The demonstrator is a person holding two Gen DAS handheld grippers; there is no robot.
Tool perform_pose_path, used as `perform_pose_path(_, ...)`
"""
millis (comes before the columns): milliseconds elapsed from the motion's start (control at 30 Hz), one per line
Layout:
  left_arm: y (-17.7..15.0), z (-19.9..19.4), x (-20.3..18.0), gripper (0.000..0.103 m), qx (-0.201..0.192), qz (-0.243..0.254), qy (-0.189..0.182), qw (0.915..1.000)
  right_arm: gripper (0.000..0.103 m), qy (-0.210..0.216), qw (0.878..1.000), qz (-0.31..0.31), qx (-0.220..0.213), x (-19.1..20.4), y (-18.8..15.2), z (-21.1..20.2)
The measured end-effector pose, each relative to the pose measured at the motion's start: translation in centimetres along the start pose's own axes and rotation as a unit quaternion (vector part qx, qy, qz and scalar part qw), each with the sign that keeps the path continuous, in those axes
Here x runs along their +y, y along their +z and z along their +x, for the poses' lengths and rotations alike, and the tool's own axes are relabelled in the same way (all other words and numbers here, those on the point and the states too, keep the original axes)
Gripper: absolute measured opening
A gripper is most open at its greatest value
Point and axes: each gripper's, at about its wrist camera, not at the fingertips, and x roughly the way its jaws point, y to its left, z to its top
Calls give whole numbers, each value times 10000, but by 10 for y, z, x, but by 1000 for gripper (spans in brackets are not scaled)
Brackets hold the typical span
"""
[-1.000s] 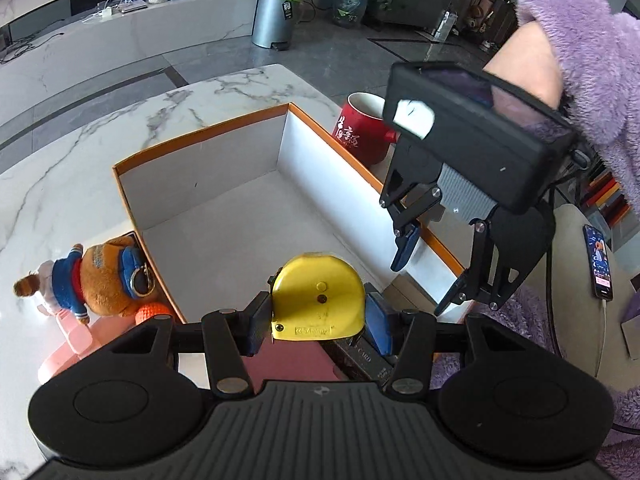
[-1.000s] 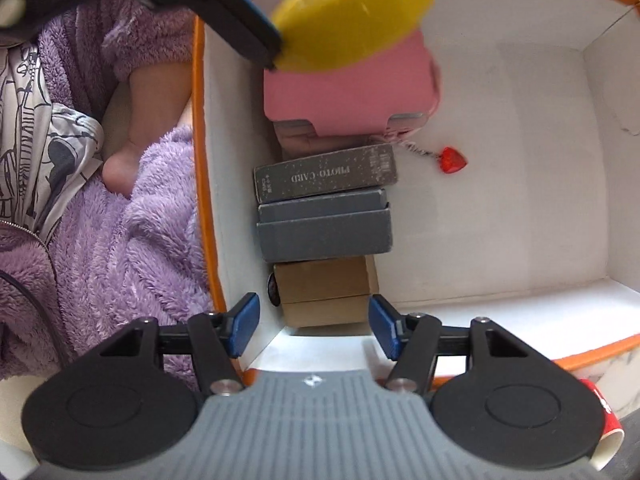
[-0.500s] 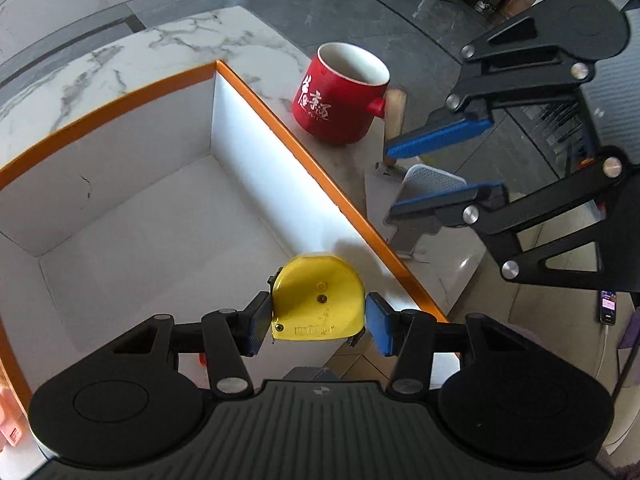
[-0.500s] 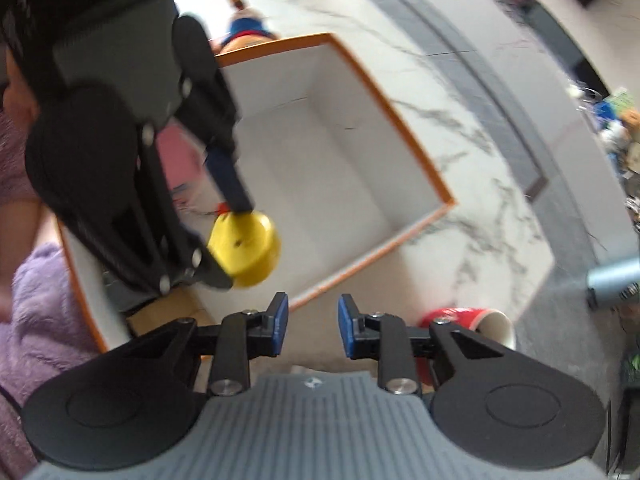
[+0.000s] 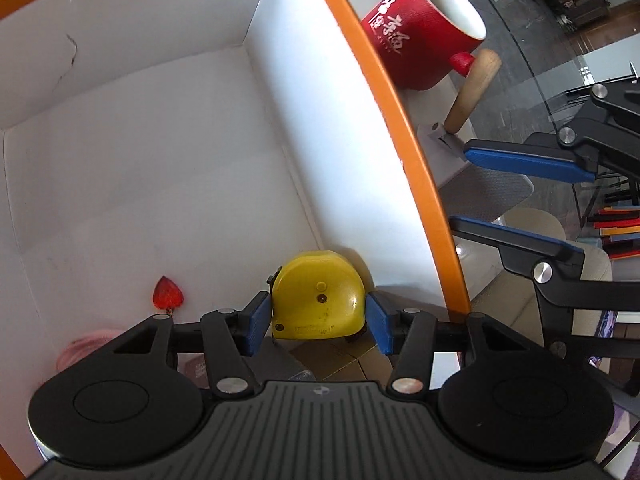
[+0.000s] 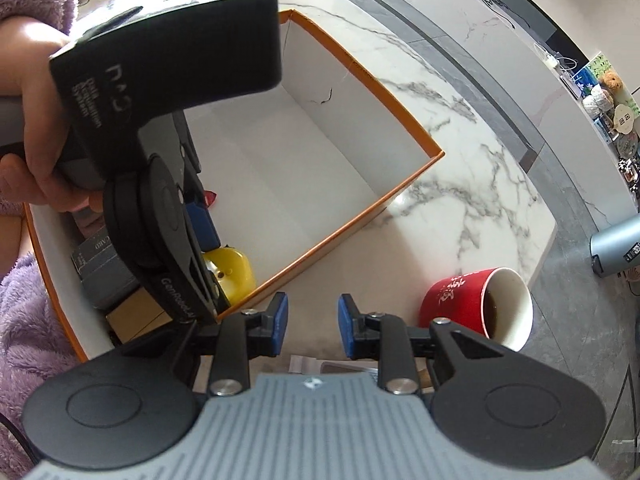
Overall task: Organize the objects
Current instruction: 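Carry tape measure with left tool while right tool carries cube into orange box, then open both tools releasing tape measure and cube, then move back to table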
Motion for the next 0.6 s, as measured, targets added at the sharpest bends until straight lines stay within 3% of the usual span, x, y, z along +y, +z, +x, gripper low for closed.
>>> perform_pose_path(267,-5,4,11,68,287,-130,-187,9993,32,-22,10000,-42,-5,6,2,-3)
perform_pose_path(433,-14,-19,16,66,-34,-17,-152,9999,32,-13,10000,-55,23,9,5,-11)
perform_pose_path(600,-32,-58,11,64,-435,421,221,9979,32,-2,9999,-137,25,17,12,-22)
